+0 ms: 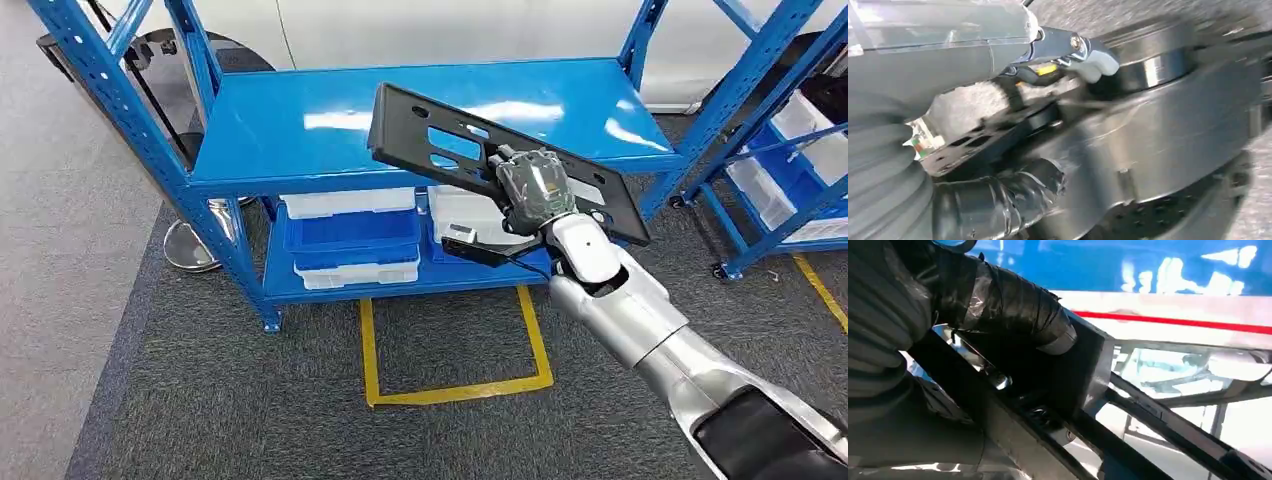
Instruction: Take the parts from the cabinet and place them on the table.
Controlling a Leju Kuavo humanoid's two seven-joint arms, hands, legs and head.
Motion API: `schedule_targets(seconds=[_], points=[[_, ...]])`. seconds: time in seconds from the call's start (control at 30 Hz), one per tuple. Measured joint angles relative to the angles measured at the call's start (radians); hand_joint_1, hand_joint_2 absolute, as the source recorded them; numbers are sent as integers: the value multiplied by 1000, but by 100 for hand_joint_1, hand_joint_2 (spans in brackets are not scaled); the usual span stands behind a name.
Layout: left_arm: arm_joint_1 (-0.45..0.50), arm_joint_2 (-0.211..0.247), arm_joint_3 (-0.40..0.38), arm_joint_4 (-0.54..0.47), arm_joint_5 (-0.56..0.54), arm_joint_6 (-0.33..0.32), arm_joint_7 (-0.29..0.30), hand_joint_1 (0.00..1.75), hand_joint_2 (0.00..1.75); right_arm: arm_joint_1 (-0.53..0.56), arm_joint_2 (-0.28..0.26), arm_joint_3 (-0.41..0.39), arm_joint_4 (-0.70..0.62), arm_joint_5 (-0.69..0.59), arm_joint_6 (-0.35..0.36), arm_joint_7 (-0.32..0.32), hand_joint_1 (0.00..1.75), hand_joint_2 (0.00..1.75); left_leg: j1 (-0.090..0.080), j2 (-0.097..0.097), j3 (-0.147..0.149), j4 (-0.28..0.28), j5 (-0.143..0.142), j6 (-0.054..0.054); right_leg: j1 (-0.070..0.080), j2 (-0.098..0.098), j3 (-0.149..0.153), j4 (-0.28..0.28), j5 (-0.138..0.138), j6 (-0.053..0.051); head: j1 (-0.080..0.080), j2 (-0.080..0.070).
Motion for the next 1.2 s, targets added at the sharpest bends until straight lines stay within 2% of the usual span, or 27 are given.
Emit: schedule_targets(seconds=[0.03, 0.07, 0.13, 0.2, 0.23, 0.27, 0.33, 0.37, 0.4, 0.43, 0.53, 0.57, 0.6, 0.63, 0.67, 0.7, 0.73, 0.8, 0.83, 0.87, 0.93, 0.97, 1.03, 1.07, 1.1, 1.13, 1.2], points=[[15, 0, 14, -12, -6, -19, 8, 0, 175, 0, 20, 10, -5, 12, 17, 21, 175, 175, -5, -2, -2, -6, 14, -7, 1, -1, -5, -9, 14, -5, 0, 0], [21, 0, 38, -19, -26, -75, 11, 0, 175, -1, 48, 22, -5, 23, 38, 44, 175, 175, 1, -2, -8, 6, -10, -13, -14, -8, -18, -19, 30, -13, 0, 0], [47, -14, 121, -30, -95, -242, 13, 0, 175, -5, 101, 48, -15, 32, 66, 76, 175, 175, 3, -6, -38, 83, -132, -21, -11, -8, -50, -15, 56, -31, 0, 0], [57, -55, 239, -37, -213, -412, 14, 0, 175, -4, 125, 69, -34, 33, 73, 90, 175, 175, 3, -7, -67, 234, -226, -29, -8, -9, -91, -5, 82, -32, 0, 0], [56, -98, 316, -40, -313, -518, 13, 0, 175, -4, 131, 80, -45, 32, 72, 91, 175, 175, 3, -6, -73, 293, -228, -30, -8, -14, -113, 3, 92, -31, 0, 0], [53, -130, 399, -40, -400, -595, 9, 0, 175, -3, 133, 89, -50, 32, 70, 91, 175, 175, 3, -6, -63, 315, -197, -30, -7, -18, -134, 11, 101, -30, -1, 0], [41, -215, 548, -42, -533, -706, -7, 0, 175, 0, 135, 98, -56, 31, 63, 91, 175, 175, 3, -6, 11, 249, -112, -29, -7, -24, -175, 29, 119, -26, 0, 0], [34, -244, 607, -42, -570, -738, -15, 0, 175, 0, 135, 102, -58, 31, 60, 91, 175, 175, 4, -7, 67, 181, -104, -26, -7, -24, -190, 38, 126, -23, 0, 0], [26, -277, 680, -42, -603, -756, -21, 0, 175, 1, 135, 104, -63, 31, 56, 91, 175, 175, 2, -8, 150, 72, -156, -22, -5, -25, -204, 46, 135, -18, -1, 0], [22, -299, 730, -42, -621, -765, -26, 0, 175, 2, 135, 104, -64, 33, 49, 93, 175, 175, -1, -10, 198, -19, -188, -16, -2, -23, -210, 51, 143, -14, 1, 0], [-3, -349, 863, -37, -685, -805, -50, 0, 175, 8, 140, 110, -62, 41, 35, 93, 175, 175, -6, -9, 172, -15, -158, 0, -5, -21, -212, 27, 186, 1, -1, 0], [-11, -365, 900, -32, -704, -821, -59, 0, 175, 13, 140, 111, -58, 44, 35, 93, 175, 175, 11, -4, 162, -31, -137, 8, -1, -19, -223, 27, 190, 5, 1, 0], [-28, -377, 935, -29, -720, -836, -67, 0, 175, 15, 140, 111, -56, 48, 37, 93, 175, 175, 9, 0, 146, -33, -119, 16, -3, -12, -234, 43, 135, 14, 0, 0], [-36, -386, 971, -28, -741, -852, -73, 0, 175, 16, 140, 111, -53, 51, 39, 93, 175, 175, 11, 2, 129, -34, -102, 25, -6, -10, -245, 88, 59, 18, -1, 0], [-41, -394, 996, -26, -753, -863, -78, 0, 175, 16, 140, 111, -52, 52, 40, 94, 175, 175, 10, 2, 112, -34, -88, 25, -11, -10, -251, 147, -6, 24, 0, 0], [-46, -401, 1016, -23, -766, -872, -83, 0, 175, 17, 140, 111, -51, 53, 42, 94, 175, 175, 10, 2, 94, -32, -74, 24, -14, -10, -257, 215, -48, 28, 0, 0], [-53, -408, 1039, -19, -781, -881, -92, 0, 175, 18, 140, 111, -50, 53, 44, 94, 175, 175, 10, 3, 75, -29, -60, 23, -16, -10, -260, 274, -58, 32, 0, 0], [-73, -416, 1074, -8, -802, -889, -110, 0, 175, 20, 140, 111, -45, 53, 49, 94, 175, 175, 10, 3, 33, -21, -35, 19, -21, -10, -227, 310, 15, 37, 0, 0], [-77, -422, 1092, -3, -802, -888, -115, 0, 175, 20, 141, 111, -45, 53, 51, 94, 175, 175, 10, 3, 13, -14, -24, 16, -22, -10, -184, 272, 56, 36, 0, 0], [-80, -427, 1103, -1, -801, -888, -118, 0, 175, 18, 144, 111, -45, 53, 51, 94, 175, 175, 11, 2, -3, -8, -15, 12, -23, -10, -127, 206, 71, 33, 0, 0], [-85, -433, 1114, 2, -801, -887, -121, 0, 175, 14, 149, 110, -46, 53, 52, 94, 175, 175, 5, 0, -18, 4, 1, 0, -15, -8, 19, -2, -15, 21, 0, 0], [-85, -435, 1121, 3, -800, -887, -122, 0, 175, 14, 150, 109, -46, 53, 53, 94, 175, 175, 6, 2, -16, -3, 13, -7, -13, -9, 27, -15, -23, 16, -2, 0], [-87, -438, 1132, 5, -798, -887, -123, 0, 175, 13, 152, 109, -46, 53, 55, 95, 175, 175, 11, 4, -16, -18, 42, -18, -8, -8, 6, -16, -2, 4, -1, 0], [-86, -438, 1136, 5, -798, -887, -123, 0, 175, 15, 152, 109, -45, 53, 58, 95, 175, 175, 6, 0, -23, -25, 50, -26, -16, -12, -6, -26, 14, -8, 2, 0], [-86, -438, 1140, 7, -797, -887, -124, 0, 175, 15, 155, 110, -45, 53, 59, 95, 175, 175, 12, -1, -36, -8, 10, -29, -18, -18, -17, -27, 31, -18, -1, 0], [-86, -438, 1142, 7, -795, -887, -124, 0, 175, 16, 157, 110, -45, 53, 60, 95, 175, 175, 12, -1, -50, 32, -62, -29, -17, -17, -36, -28, 46, -30, 0, 0], [-84, -440, 1141, 10, -765, -868, -126, 0, 175, 18, 160, 110, -45, 52, 59, 103, 175, 175, 13, -1, -75, 169, -191, -35, -15, -17, -67, -23, 72, -33, -1, 0]])
